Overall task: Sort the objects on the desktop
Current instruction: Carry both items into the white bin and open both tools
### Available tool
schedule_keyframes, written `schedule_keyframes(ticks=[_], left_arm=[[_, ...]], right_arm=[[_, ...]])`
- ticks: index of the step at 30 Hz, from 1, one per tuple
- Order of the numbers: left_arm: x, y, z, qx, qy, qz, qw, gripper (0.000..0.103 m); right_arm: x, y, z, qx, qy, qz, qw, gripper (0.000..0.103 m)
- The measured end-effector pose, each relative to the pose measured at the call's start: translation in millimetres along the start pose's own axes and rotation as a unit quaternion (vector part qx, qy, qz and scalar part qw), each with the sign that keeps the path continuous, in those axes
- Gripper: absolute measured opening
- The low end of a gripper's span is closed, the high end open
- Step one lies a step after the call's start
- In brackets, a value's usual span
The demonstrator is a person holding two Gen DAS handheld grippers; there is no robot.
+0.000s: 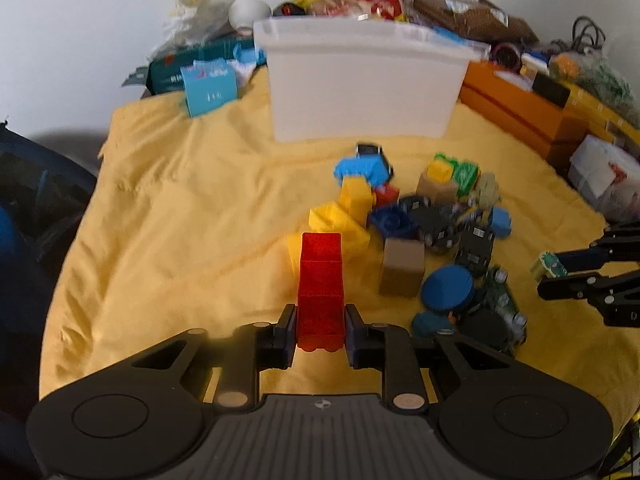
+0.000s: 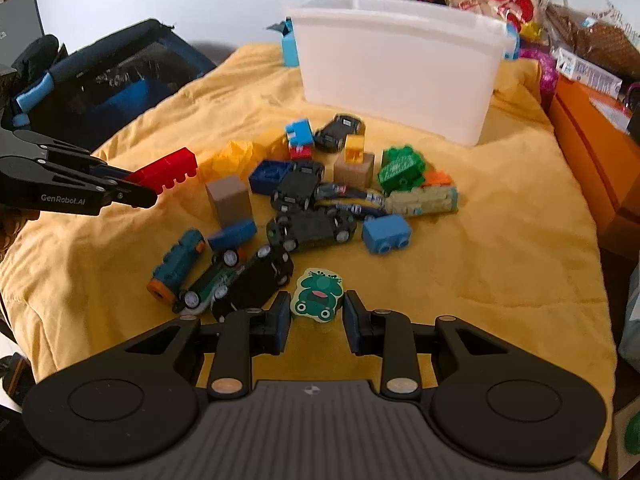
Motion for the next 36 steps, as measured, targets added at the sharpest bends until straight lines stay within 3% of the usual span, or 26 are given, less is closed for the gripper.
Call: schedule_keyframes(ticks=[8,19,26,30,36], left_arm=[[47,4,-23,-0.008,0.052,-0.012,0.9985,0.027],[168,13,-26,-0.037,0.108,-0.007,0.9934,0.027],[239,9,-1,-0.031,0.110,-0.007,0.9935,0.027],[262,0,31,-0.035,0.070,-0.041,0.9961,0.027],[273,-4,68,-0.031,0.015,-0.039,0.9986,0.027]], right_arm=[[38,11,-21,-0.007,0.052,0.018,0.998,0.031],[154,56,-40,-0.024,0.136,0.046,0.989,0.031],[218,94,-22,-0.022,0.124,0.072,0.989,0.032],[238,113,-1,-0.031,0.093,0.078,0.992,0.032],[252,135,38,-0.033,0.034,0.100,0.994,0.032]])
Point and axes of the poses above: each gripper's, at about its wrist camera, not at the fingertips, and z roughly the way its jaws point, y to its right, x to its top, the point moved 3 cm from there along z, roughly the way its jaws point, and after that the axes turned 1 degree about y, right-handed, at the moved point
